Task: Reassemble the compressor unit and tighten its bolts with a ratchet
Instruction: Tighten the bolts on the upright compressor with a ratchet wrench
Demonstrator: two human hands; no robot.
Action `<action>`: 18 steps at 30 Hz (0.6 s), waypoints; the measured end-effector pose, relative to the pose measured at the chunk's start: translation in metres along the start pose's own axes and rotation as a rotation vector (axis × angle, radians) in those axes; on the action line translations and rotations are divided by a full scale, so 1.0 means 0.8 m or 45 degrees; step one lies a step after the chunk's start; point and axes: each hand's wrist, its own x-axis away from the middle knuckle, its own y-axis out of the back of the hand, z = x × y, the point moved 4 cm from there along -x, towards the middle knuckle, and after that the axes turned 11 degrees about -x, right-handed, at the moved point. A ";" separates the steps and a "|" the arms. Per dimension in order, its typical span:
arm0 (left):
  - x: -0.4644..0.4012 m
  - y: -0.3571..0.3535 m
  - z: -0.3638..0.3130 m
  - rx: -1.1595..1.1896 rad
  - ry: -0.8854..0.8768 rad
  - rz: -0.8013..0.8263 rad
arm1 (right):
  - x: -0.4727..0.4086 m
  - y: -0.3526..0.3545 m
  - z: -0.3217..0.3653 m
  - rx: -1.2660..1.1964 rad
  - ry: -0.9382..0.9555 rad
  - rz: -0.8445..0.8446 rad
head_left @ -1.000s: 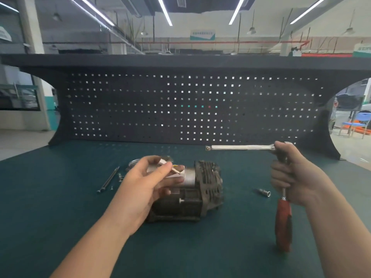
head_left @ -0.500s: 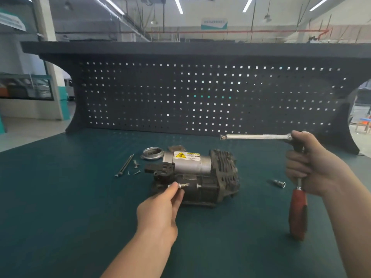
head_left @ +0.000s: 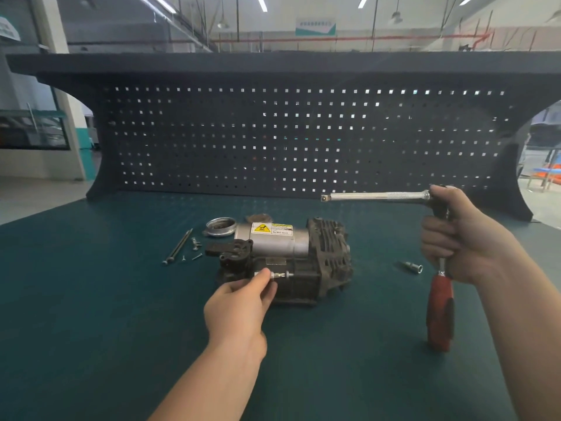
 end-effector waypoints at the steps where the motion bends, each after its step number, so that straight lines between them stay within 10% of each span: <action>1: -0.001 0.000 -0.001 -0.013 -0.006 0.004 | 0.000 0.000 0.000 0.001 0.000 0.000; 18: -0.014 0.001 -0.006 -0.484 -0.336 0.027 | 0.000 -0.002 -0.003 0.019 -0.002 -0.037</action>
